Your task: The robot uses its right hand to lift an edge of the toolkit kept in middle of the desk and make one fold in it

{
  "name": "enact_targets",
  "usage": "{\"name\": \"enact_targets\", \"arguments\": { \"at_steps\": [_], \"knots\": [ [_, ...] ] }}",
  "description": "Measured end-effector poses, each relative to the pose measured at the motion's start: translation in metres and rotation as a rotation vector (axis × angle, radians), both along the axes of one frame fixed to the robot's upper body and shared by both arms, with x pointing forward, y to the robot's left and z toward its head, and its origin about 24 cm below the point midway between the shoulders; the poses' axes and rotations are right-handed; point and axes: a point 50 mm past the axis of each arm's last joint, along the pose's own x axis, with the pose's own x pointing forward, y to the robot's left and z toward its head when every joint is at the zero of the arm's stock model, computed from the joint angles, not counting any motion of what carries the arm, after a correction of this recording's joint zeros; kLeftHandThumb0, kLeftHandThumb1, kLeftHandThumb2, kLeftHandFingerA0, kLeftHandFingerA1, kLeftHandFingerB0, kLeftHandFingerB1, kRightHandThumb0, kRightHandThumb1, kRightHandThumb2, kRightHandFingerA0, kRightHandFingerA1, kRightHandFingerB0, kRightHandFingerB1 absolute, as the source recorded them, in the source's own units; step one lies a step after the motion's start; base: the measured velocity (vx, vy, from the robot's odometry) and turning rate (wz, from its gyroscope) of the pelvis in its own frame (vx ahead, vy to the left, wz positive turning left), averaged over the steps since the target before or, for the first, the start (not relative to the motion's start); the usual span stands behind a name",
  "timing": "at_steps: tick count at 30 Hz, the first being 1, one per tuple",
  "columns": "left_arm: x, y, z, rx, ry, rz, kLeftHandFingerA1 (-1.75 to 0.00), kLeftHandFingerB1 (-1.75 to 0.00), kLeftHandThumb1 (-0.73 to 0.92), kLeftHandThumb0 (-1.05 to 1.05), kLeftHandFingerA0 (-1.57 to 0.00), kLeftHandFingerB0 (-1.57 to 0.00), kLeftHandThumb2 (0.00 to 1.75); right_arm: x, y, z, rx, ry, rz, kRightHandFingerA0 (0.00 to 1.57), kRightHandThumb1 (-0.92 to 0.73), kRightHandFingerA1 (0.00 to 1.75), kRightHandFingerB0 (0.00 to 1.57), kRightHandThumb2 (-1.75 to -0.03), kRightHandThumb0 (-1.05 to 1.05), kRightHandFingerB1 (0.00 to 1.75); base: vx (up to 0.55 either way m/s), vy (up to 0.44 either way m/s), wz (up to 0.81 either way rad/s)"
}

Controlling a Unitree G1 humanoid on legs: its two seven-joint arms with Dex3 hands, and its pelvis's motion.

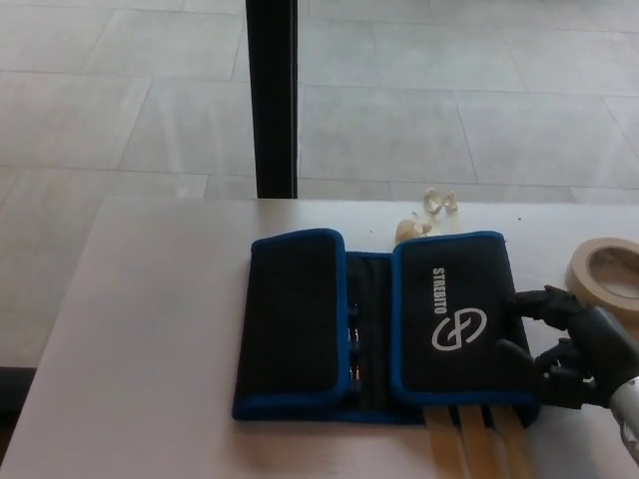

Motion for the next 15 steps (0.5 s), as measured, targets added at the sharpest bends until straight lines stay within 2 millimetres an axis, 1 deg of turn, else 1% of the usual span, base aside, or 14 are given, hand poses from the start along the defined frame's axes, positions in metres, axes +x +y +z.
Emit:
{"name": "enact_targets", "arguments": {
  "at_steps": [1, 2, 5, 6, 7, 8, 9, 10, 11, 14, 15],
  "knots": [
    [0.0, 0.0, 0.0, 0.001, 0.001, -0.002, -0.72, -0.53, 0.75, -0.59, -0.7, -0.46, 0.61, -0.001, 0.001, 0.0, -0.009, -0.006, 0.013, 0.61, -0.68, 0.71, 0.45, -0.6, -0.49, 0.45, 0.0, 0.0, 0.0],
    [0.0, 0.0, 0.0, 0.001, 0.002, -0.002, -0.71, -0.54, 0.76, -0.59, -0.68, -0.45, 0.62, -0.004, 0.002, 0.002, -0.019, -0.012, 0.028, 0.57, -0.53, 0.73, 0.38, -0.89, -0.5, 0.56, 0.0, 0.0, 0.0],
    [0.0, 0.0, 0.0, 0.001, 0.005, -0.002, -0.75, -0.54, 0.76, -0.6, -0.69, -0.46, 0.62, -0.008, 0.0, 0.008, -0.035, -0.023, 0.059, 0.56, -0.53, 0.73, 0.38, -0.88, -0.49, 0.56, 0.0, 0.0, 0.0],
    [-0.001, 0.001, 0.001, 0.003, 0.007, -0.001, -0.76, -0.51, 0.75, -0.6, -0.71, -0.41, 0.62, -0.009, -0.001, 0.01, -0.038, -0.027, 0.065, 0.6, -0.69, 0.71, 0.45, -0.6, -0.48, 0.44, 0.0, 0.0, 0.0],
    [-0.001, 0.001, 0.001, 0.004, 0.007, 0.0, -0.74, -0.51, 0.75, -0.6, -0.72, -0.41, 0.62, -0.009, -0.002, 0.012, -0.046, -0.032, 0.072, 0.6, -0.69, 0.71, 0.45, -0.6, -0.47, 0.45, 0.0, 0.0, 0.0],
    [-0.001, 0.002, 0.001, 0.005, 0.008, 0.0, -0.75, -0.52, 0.75, -0.61, -0.72, -0.43, 0.62, -0.01, -0.004, 0.015, -0.059, -0.04, 0.08, 0.54, -0.55, 0.7, 0.4, -0.9, -0.49, 0.56, 0.0, 0.0, 0.0],
    [-0.002, 0.002, 0.001, 0.006, 0.008, 0.001, -0.74, -0.52, 0.75, -0.6, -0.71, -0.44, 0.62, -0.01, -0.006, 0.018, -0.072, -0.049, 0.087, 0.54, -0.7, 0.62, 0.45, -0.61, -0.46, 0.44, 0.0, 0.0, 0.0],
    [-0.002, 0.002, 0.002, 0.007, 0.009, 0.001, -0.71, -0.52, 0.75, -0.6, -0.68, -0.44, 0.62, -0.01, -0.008, 0.022, -0.094, -0.061, 0.099, 0.54, -0.7, 0.61, 0.46, -0.61, -0.46, 0.45, 0.0, 0.0, 0.0],
    [-0.002, 0.003, 0.002, 0.008, 0.01, 0.001, -0.75, -0.56, 0.74, -0.61, -0.7, -0.52, 0.62, -0.011, -0.011, 0.027, -0.121, -0.074, 0.113, 0.55, -0.7, 0.58, 0.47, -0.61, -0.46, 0.45, 0.0, 0.0, 0.0],
    [-0.003, 0.003, 0.002, 0.01, 0.014, 0.002, -0.75, -0.56, 0.75, -0.61, -0.7, -0.52, 0.62, -0.014, -0.018, 0.037, -0.199, -0.104, 0.156, 0.54, -0.71, 0.55, 0.46, -0.61, -0.46, 0.45, 0.0, 0.0, 0.0],
    [-0.004, 0.003, 0.002, 0.011, 0.015, 0.002, -0.73, -0.52, 0.75, -0.62, -0.68, -0.47, 0.61, -0.014, -0.019, 0.038, -0.216, -0.106, 0.168, 0.53, -0.7, 0.52, 0.45, -0.61, -0.45, 0.45, 0.0, 0.0, 0.0]
  ]
}}
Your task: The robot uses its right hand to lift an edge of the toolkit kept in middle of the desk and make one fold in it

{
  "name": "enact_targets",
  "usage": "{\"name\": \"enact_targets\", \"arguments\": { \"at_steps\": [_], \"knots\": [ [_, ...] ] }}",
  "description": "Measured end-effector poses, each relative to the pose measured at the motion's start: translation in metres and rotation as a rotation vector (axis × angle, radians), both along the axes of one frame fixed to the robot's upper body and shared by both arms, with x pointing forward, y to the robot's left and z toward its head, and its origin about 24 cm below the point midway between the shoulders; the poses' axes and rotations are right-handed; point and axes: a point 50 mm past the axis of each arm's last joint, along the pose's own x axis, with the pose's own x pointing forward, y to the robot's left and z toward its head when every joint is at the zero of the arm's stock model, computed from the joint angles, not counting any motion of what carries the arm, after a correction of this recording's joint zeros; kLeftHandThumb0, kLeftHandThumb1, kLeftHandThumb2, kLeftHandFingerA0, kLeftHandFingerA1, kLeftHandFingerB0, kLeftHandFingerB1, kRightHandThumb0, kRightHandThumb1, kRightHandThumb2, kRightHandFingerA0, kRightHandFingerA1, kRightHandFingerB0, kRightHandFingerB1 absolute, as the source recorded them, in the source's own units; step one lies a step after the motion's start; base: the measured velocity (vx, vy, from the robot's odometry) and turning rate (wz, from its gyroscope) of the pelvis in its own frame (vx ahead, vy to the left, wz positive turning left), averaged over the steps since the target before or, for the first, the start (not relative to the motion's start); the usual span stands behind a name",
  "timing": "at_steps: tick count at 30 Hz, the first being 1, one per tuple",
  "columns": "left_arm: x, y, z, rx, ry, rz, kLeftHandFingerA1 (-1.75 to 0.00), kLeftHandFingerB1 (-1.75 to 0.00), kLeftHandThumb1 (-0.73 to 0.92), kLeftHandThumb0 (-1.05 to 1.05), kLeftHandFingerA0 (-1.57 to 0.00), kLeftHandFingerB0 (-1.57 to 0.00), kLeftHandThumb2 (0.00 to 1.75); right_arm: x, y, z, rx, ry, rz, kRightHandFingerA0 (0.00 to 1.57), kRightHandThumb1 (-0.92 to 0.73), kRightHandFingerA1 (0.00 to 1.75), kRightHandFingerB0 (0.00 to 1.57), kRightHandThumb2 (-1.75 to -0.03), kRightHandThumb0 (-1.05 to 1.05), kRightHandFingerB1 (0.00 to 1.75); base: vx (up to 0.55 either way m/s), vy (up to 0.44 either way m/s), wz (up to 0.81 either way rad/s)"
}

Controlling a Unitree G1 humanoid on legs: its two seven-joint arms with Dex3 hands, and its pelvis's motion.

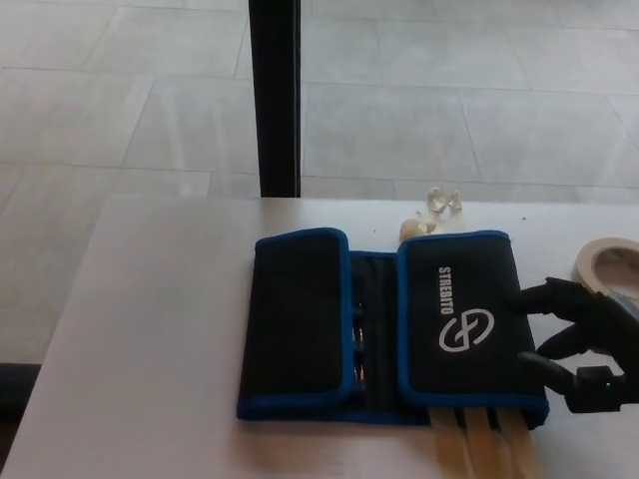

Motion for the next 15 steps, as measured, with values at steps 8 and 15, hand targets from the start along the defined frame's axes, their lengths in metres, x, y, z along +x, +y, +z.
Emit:
{"name": "enact_targets", "arguments": {
  "at_steps": [8, 15],
  "knots": [
    [-0.003, 0.001, -0.001, -0.001, 0.003, 0.007, -0.74, -0.52, 0.75, -0.59, -0.68, -0.43, 0.62, -0.007, -0.017, 0.032, -0.237, -0.061, 0.099, 0.64, -0.68, 0.54, 0.49, -0.61, -0.48, 0.42, 0.0, 0.0, 0.0],
    [-0.006, 0.001, -0.001, -0.002, 0.007, 0.014, -0.73, -0.53, 0.74, -0.59, -0.67, -0.45, 0.62, -0.013, -0.051, 0.105, -0.383, -0.209, 0.046, 0.72, -0.68, 0.48, 0.51, -0.61, -0.5, 0.4, 0.0, 0.0, 0.0]
  ]
}}
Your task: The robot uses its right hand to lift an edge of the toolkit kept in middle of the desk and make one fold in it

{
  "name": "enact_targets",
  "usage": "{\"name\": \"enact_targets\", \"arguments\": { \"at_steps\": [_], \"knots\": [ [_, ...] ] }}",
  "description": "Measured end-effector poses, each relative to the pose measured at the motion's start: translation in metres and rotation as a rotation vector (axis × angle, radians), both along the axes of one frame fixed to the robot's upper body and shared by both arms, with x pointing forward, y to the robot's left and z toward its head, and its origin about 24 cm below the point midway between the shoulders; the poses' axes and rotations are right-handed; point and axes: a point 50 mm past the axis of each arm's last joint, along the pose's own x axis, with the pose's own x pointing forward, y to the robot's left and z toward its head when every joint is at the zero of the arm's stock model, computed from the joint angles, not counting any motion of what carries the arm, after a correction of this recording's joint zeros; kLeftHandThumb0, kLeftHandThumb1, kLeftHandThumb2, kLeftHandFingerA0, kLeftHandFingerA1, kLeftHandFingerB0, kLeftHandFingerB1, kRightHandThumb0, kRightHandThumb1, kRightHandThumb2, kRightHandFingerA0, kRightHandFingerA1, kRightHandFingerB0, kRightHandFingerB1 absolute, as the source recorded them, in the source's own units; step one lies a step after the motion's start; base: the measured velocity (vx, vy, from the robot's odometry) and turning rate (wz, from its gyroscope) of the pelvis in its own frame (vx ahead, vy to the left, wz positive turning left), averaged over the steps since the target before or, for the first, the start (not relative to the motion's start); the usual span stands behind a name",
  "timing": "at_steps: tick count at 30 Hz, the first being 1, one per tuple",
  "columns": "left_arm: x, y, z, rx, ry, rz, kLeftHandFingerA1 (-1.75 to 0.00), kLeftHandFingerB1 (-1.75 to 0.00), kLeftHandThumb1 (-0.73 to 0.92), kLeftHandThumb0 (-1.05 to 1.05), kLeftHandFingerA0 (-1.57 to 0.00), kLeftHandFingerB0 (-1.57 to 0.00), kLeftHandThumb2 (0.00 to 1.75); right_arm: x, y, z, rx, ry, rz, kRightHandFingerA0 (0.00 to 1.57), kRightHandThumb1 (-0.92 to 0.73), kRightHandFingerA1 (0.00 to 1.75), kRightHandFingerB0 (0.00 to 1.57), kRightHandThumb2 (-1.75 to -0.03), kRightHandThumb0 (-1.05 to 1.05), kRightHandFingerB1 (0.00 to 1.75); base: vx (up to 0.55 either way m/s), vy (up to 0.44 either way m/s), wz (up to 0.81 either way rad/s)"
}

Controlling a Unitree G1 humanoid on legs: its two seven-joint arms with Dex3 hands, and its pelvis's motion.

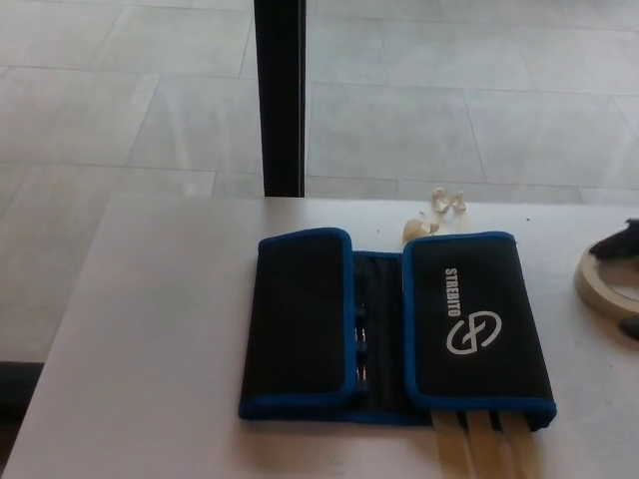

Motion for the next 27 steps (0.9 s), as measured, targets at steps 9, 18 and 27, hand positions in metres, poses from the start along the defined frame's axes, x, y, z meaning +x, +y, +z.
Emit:
{"name": "enact_targets", "arguments": {
  "at_steps": [9, 18, 27],
  "knots": [
    [-0.002, 0.0, -0.001, -0.001, 0.004, 0.002, -0.71, -0.53, 0.75, -0.58, -0.66, -0.45, 0.62, -0.017, -0.057, 0.033, 0.119, -0.121, -0.195, 0.82, -0.63, 0.6, 0.56, -0.59, -0.4, 0.43, 0.0, 0.0, 0.0],
    [-0.002, 0.0, -0.001, -0.002, 0.003, 0.002, -0.7, -0.52, 0.73, -0.58, -0.68, -0.46, 0.62, -0.042, -0.118, 0.033, 0.383, -0.224, -0.424, 0.82, -0.59, 0.77, 0.63, -0.58, -0.58, 0.6, 0.0, 0.0, 0.0],
    [-0.001, -0.001, -0.001, -0.004, 0.0, 0.001, -0.71, -0.53, 0.74, -0.58, -0.68, -0.47, 0.62, -0.079, -0.179, -0.006, 0.736, -0.313, -0.703, 0.69, -0.69, 1.05, 0.4, -0.61, -0.55, 0.92, 0.0, 0.0, 0.0]
  ]
}}
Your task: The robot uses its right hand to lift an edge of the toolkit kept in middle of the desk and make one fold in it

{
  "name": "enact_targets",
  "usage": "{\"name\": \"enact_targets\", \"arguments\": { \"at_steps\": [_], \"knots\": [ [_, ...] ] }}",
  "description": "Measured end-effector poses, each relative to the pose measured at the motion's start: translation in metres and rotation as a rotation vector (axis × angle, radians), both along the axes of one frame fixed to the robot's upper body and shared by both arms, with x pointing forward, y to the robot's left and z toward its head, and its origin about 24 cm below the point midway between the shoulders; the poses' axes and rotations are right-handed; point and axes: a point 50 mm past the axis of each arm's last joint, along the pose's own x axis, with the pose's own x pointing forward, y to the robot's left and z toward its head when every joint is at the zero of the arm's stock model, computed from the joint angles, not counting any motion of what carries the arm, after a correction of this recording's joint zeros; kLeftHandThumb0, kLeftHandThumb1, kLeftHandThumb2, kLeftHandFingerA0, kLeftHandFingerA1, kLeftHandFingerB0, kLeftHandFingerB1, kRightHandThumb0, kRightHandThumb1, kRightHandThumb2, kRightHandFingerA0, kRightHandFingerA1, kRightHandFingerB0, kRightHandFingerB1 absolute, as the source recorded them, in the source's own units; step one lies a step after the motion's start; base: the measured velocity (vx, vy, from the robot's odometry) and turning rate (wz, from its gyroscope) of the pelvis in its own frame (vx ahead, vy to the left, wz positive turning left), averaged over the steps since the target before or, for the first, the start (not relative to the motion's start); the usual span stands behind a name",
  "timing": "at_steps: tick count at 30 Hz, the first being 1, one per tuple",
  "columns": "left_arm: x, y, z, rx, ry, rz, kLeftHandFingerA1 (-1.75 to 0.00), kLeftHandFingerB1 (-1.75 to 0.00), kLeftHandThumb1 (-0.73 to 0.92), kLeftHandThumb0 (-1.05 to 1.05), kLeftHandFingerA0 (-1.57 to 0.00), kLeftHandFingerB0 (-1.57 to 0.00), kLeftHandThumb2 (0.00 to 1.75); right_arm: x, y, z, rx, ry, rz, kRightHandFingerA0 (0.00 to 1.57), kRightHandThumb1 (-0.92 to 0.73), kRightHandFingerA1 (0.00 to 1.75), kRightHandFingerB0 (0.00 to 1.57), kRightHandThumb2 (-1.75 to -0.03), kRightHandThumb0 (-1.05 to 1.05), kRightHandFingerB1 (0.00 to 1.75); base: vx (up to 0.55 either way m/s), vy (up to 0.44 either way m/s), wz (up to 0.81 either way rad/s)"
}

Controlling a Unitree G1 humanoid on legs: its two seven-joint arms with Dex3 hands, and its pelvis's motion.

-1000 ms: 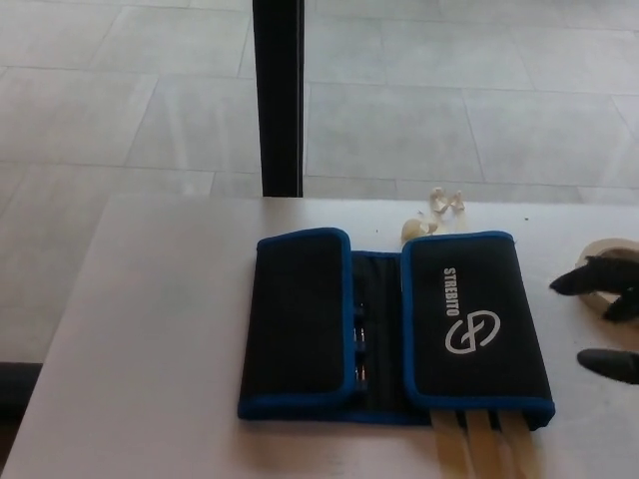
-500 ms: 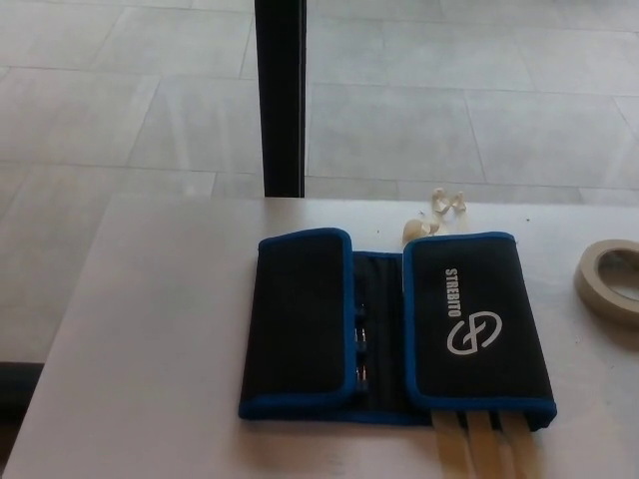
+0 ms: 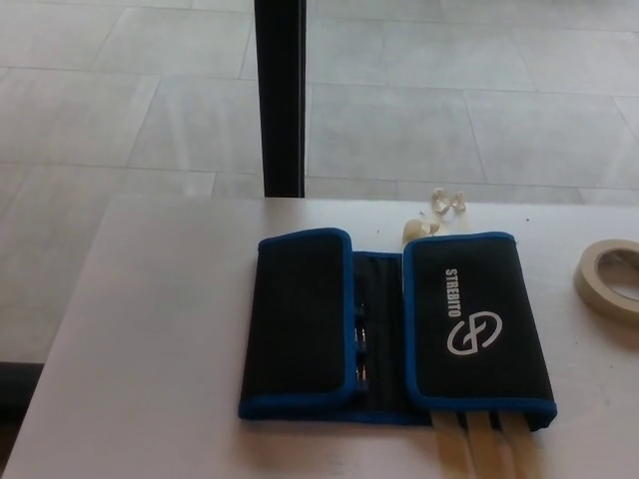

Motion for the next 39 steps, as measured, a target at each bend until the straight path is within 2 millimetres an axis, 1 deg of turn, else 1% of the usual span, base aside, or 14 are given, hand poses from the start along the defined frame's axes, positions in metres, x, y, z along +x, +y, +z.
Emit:
{"name": "enact_targets", "arguments": {
  "at_steps": [1, 2, 3, 5, 6, 18, 22, 25, 26, 29, 30, 33, 34, 39],
  "knots": [
    [0.0, 0.0, 0.0, 0.0, 0.0, 0.0, -0.7, -0.53, 0.75, -0.58, -0.66, -0.45, 0.61, -0.005, -0.005, -0.006, 0.043, -0.015, -0.028, 0.7, -0.71, 1.27, 0.28, -0.65, -0.55, 0.82, 0.0, 0.0, 0.0],
    [0.0, 0.0, 0.0, -0.001, -0.001, 0.0, -0.69, -0.53, 0.75, -0.58, -0.65, -0.45, 0.61, -0.011, -0.012, -0.015, 0.098, -0.033, -0.066, 1.01, -0.56, 1.28, 0.44, -1.02, -0.63, 0.81, 0.0, 0.0, 0.0],
    [0.0, 0.0, 0.0, -0.001, -0.001, 0.0, -0.72, -0.54, 0.74, -0.58, -0.66, -0.44, 0.62, -0.016, -0.017, -0.023, 0.149, -0.047, -0.1, 1.08, -0.7, 1.6, 0.61, -0.69, -0.6, 1.01, 0.0, 0.0, 0.0],
    [0.0, 0.0, 0.0, -0.002, -0.002, 0.001, -0.72, -0.54, 0.74, -0.58, -0.66, -0.44, 0.62, -0.027, -0.026, -0.041, 0.253, -0.072, -0.17, 1.08, -0.7, 1.6, 0.61, -0.69, -0.6, 1.01, 0.0, 0.0, 0.0],
    [0.0, 0.0, 0.0, -0.003, -0.003, 0.002, -0.7, -0.53, 0.75, -0.59, -0.67, -0.43, 0.62, -0.033, -0.029, -0.051, 0.306, -0.083, -0.205, 0.9, -0.69, 1.59, 0.38, -0.7, -0.55, 1.04, 0.0, 0.0, 0.0],
    [0.003, -0.001, 0.0, -0.01, -0.022, 0.011, -0.67, -0.52, 0.75, -0.59, -0.65, -0.43, 0.63, -0.077, -0.018, -0.168, 0.886, -0.222, -0.593, 0.8, -0.68, 1.32, 0.56, -0.68, -0.55, 1.01, 0.0, 0.0, 0.0],
    [0.006, -0.001, 0.001, -0.013, -0.039, 0.016, -0.71, -0.55, 0.75, -0.6, -0.68, -0.47, 0.62, -0.078, -0.008, -0.188, 1.015, -0.26, -0.681, 0.84, -0.69, 1.19, 0.63, -0.66, -0.57, 0.99, 0.0, 0.0, 0.0],
    [0.006, -0.001, 0.001, -0.016, -0.048, 0.024, -0.72, -0.53, 0.74, -0.59, -0.7, -0.45, 0.61, -0.075, -0.001, -0.198, 1.086, -0.274, -0.726, 0.82, -0.7, 1.09, 0.46, -0.66, -0.56, 0.88, 0.0, 0.0, 0.0],
    [0.006, -0.001, 0.001, -0.017, -0.051, 0.026, -0.71, -0.54, 0.75, -0.59, -0.71, -0.48, 0.61, -0.074, 0.001, -0.2, 1.107, -0.28, -0.736, 0.74, -0.54, 0.95, 0.44, -1.02, -0.57, 0.76, 0.0, 0.0, 0.0],
    [0.007, -0.001, 0.002, -0.018, -0.056, 0.029, -0.74, -0.55, 0.74, -0.6, -0.72, -0.48, 0.62, -0.07, 0.005, -0.203, 1.15, -0.302, -0.756, 0.74, -0.5, 0.95, 0.48, -0.99, -0.56, 0.79, 0.0, 0.0, 0.0],
    [0.007, -0.001, 0.002, -0.018, -0.057, 0.03, -0.72, -0.56, 0.73, -0.59, -0.71, -0.49, 0.62, -0.07, 0.006, -0.204, 1.158, -0.307, -0.759, 0.66, -0.66, 1.03, 0.47, -0.68, -0.54, 0.89, 0.0, 0.0, 0.0],
    [0.01, -0.001, 0.003, -0.019, -0.068, 0.032, -0.7, -0.58, 0.73, -0.59, -0.65, -0.5, 0.62, -0.068, 0.01, -0.208, 1.189, -0.326, -0.77, 0.61, -0.7, 0.96, 0.57, -0.64, -0.54, 0.97, 0.0, 0.0, 0.0],
    [0.011, -0.001, 0.003, -0.02, -0.073, 0.033, -0.69, -0.54, 0.74, -0.6, -0.65, -0.46, 0.62, -0.067, 0.011, -0.208, 1.195, -0.33, -0.772, 0.75, -0.69, 1.11, 0.66, -0.61, -0.52, 1.08, 0.0, 0.0, 0.0],
    [0.011, -0.001, 0.004, -0.023, -0.086, 0.043, -0.71, -0.54, 0.75, -0.59, -0.72, -0.49, 0.61, -0.064, 0.016, -0.214, 1.223, -0.308, -0.786, 0.8, -0.67, 1.1, 0.65, -0.62, -0.53, 1.03, 0.0, 0.0, 0.0]
  ]
}}
